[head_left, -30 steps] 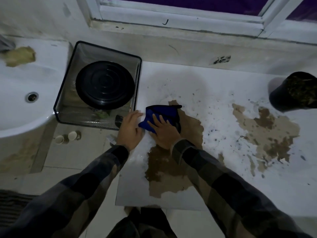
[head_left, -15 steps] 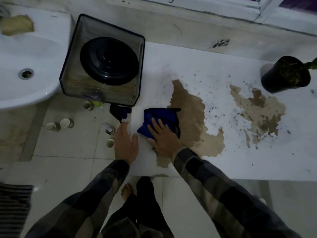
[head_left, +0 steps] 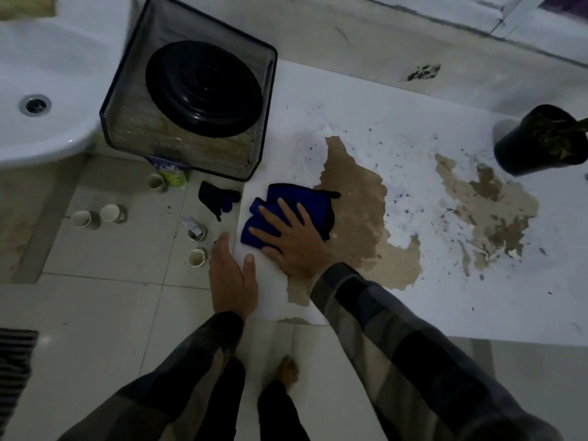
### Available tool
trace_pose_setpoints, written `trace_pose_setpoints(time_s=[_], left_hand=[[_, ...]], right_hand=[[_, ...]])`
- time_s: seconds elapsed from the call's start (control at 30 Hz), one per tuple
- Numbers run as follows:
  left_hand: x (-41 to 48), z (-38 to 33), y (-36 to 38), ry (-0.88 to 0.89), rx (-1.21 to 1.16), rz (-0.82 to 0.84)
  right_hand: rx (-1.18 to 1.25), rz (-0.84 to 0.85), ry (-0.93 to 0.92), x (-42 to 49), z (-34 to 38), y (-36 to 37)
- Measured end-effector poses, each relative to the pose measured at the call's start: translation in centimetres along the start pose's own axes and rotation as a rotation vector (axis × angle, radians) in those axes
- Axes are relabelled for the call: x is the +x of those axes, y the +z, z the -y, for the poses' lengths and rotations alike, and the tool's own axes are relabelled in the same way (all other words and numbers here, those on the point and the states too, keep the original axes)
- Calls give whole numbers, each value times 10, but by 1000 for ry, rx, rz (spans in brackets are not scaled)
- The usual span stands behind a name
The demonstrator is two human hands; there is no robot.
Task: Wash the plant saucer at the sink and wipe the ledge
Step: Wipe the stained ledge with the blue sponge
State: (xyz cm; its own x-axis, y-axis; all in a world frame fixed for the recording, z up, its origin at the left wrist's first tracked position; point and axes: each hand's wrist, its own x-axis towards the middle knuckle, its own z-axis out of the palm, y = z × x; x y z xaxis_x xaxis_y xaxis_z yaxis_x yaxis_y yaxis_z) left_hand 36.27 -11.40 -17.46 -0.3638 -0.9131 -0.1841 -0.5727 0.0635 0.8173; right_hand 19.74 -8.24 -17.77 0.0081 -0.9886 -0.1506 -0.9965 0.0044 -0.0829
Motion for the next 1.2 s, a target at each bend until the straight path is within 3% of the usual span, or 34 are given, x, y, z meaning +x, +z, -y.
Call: trace_pose_setpoints(time_s=[0.4, 0.57, 0.7, 0.9, 1.1, 1.2], left_hand=[[-7, 4, 3, 123, 136, -107], [-9, -4, 6, 245, 358, -62], [-2, 6, 11, 223, 553, 5], [-3, 8, 7, 294, 558, 57], [-9, 6, 3, 350, 424, 73], [-11, 6, 5, 352, 372, 61]], right_hand=[[77, -181, 349, 15, -49, -3], [148, -172, 374, -12, -70, -1], [187, -155, 293, -55, -71, 6], [254, -194, 66, -108, -31, 16], [139, -125, -206, -67, 5, 21], [55, -116, -141, -36, 11, 20]])
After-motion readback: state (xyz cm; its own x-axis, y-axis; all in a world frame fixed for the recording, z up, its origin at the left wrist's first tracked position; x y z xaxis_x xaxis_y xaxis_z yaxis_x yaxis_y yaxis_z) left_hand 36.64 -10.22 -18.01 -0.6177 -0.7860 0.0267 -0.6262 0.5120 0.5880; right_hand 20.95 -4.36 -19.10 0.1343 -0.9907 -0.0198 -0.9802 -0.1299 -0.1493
